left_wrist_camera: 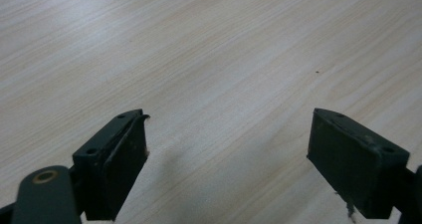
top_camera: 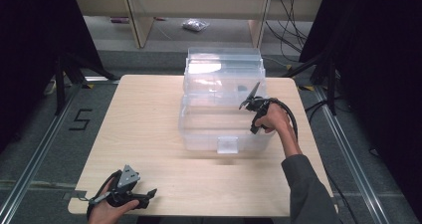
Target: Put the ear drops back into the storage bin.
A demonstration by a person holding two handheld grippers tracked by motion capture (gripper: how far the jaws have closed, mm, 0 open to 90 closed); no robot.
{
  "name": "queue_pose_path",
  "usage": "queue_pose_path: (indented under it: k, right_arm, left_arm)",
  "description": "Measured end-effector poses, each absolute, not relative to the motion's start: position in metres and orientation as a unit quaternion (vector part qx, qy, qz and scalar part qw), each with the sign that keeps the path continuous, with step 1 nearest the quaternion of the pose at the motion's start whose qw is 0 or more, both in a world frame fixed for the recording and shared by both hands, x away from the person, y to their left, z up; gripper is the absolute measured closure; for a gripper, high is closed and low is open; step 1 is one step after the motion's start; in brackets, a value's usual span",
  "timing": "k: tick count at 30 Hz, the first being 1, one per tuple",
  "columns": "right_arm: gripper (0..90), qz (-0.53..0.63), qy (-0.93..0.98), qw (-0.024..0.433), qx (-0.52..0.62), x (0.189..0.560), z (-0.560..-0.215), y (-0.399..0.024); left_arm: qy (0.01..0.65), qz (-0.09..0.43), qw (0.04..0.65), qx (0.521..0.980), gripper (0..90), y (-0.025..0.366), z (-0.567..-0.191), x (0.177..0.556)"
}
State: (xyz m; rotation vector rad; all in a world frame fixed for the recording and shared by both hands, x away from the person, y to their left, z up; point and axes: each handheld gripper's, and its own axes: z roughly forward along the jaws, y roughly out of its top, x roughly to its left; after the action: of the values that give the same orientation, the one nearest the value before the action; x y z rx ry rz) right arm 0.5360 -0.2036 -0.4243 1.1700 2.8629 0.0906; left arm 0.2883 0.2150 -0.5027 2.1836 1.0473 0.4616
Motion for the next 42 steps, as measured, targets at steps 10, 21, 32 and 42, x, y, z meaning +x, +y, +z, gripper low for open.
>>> queue_pose_path:
  k: [10,21,32,42]
  right_arm:
    - [60.2,0.022,0.92,0.02,0.392,0.536,-0.427,-0.202]
    - [60.1,0.027,0.917,0.01,0.398,0.534,-0.435,-0.205]
    - [36.1,0.068,0.907,0.023,0.416,0.527,-0.413,-0.201]
    - [29.0,0.127,0.902,0.064,0.407,0.519,-0.378,-0.202]
  left_arm:
    - [0.402,0.178,0.334,0.834,15.0,0.215,-0.503,0.288]
    - [0.401,0.176,0.332,0.836,15.1,0.215,-0.503,0.289]
    - [0.401,0.175,0.333,0.836,15.0,0.215,-0.503,0.289]
    - [0.402,0.176,0.332,0.835,15.1,0.215,-0.503,0.289]
